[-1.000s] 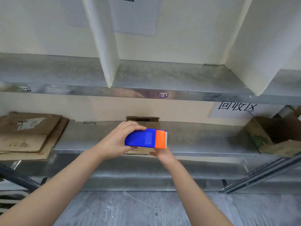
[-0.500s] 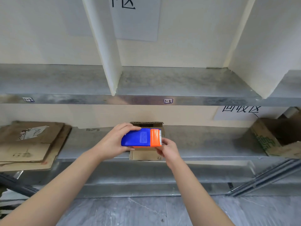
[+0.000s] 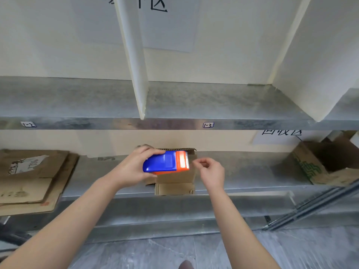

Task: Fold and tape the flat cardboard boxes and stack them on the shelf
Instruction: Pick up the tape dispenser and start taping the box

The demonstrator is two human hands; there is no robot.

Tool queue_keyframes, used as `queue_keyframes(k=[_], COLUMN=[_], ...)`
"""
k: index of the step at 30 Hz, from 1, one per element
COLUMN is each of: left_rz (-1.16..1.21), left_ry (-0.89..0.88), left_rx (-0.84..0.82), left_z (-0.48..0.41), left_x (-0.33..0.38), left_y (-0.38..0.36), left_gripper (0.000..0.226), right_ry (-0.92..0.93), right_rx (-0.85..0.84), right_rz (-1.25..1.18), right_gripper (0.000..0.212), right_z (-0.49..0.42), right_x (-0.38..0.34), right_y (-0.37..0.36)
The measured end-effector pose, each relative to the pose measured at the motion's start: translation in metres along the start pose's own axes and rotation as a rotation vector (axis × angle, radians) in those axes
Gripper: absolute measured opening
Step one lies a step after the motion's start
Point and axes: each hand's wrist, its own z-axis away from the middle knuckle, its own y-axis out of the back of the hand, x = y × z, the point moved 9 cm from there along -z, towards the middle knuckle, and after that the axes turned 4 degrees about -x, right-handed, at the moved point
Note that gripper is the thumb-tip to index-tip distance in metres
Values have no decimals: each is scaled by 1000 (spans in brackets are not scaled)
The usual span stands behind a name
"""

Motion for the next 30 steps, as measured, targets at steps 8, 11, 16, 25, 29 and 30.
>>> queue_keyframes(k=[8, 11, 16, 25, 29, 30], left_rz=[-55, -105, -104, -100, -123, -121], left_ry=[130, 148, 244, 395, 411, 421], left_rx=[-5, -28, -139, -334, -377, -376], left_z=[-14, -33, -60, -76, -76, -76], left_x=[-29, -33, -57, -93, -106, -108], left_y=[23, 25, 9, -22, -38, -38], left_gripper=[76, 73, 73, 74, 74, 74], right_ry=[25, -12, -58, -140, -173, -188], right_rx=[28, 3, -64, -237, -296, -302], right_rz=[118, 75, 34, 286, 267, 241], right_gripper=[11, 6, 10, 10, 9, 10], right_z=[-34, -48, -75, -115, -118, -118], right_x=[-1, 4, 8, 32, 57, 63], right_y=[39, 38, 26, -1, -19, -23])
